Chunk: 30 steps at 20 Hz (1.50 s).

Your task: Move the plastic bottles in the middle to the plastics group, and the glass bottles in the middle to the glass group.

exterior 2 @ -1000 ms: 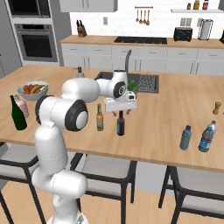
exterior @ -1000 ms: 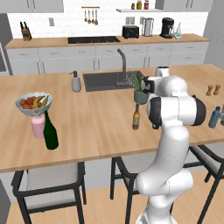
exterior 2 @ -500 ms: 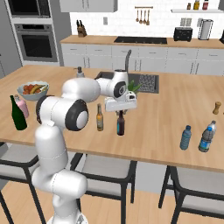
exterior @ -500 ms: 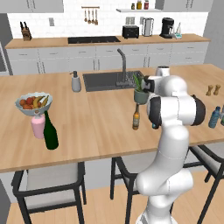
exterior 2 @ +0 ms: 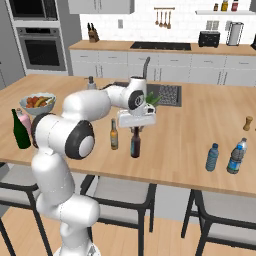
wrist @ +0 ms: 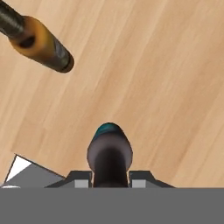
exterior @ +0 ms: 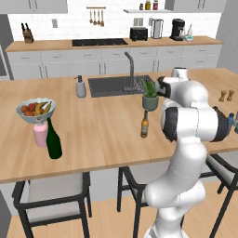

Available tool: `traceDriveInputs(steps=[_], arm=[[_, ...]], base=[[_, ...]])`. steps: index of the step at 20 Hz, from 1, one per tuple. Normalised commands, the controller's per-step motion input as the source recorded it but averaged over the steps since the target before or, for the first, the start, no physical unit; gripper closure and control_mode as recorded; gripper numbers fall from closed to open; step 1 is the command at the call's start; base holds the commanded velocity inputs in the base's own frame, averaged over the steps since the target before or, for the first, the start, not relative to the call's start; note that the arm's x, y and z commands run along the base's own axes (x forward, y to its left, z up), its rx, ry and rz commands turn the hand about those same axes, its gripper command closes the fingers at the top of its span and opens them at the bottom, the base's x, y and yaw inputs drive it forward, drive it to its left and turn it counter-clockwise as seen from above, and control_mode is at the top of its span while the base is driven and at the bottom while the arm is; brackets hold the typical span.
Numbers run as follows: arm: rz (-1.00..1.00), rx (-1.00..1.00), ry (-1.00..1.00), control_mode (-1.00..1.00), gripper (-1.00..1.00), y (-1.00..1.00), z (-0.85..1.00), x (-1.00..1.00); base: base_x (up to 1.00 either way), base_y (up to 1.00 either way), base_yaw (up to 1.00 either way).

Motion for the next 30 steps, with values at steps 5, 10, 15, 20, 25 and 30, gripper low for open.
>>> traceDriveInputs(steps=[5, 10, 15, 20, 25, 30], arm=[[0.00, 0.00, 0.00, -1.00, 1.00, 0.27, 0.22, -0.83], [0.00, 0.00, 0.00, -1.00, 1.00, 0.47, 0.18, -0.65], [0.00, 0.00, 0.00, -1.00, 1.00, 0.70, 0.16, -0.45], [0.03, 0.00, 0.00, -1.00, 1.00, 0.85, 0.15, -0.26], [0.07, 0.00, 0.00, -1.00, 1.00, 0.88, 0.22, -0.08], [0.04, 0.00, 0.00, -1.00, 1.00, 0.92, 0.16, -0.02]], base=[[0.00, 0.00, 0.00], [0.00, 0.00, 0.00], [0.00, 0.00, 0.00], [0.00, 0.00, 0.00], [0.00, 0.00, 0.00], [0.00, 0.00, 0.00]])
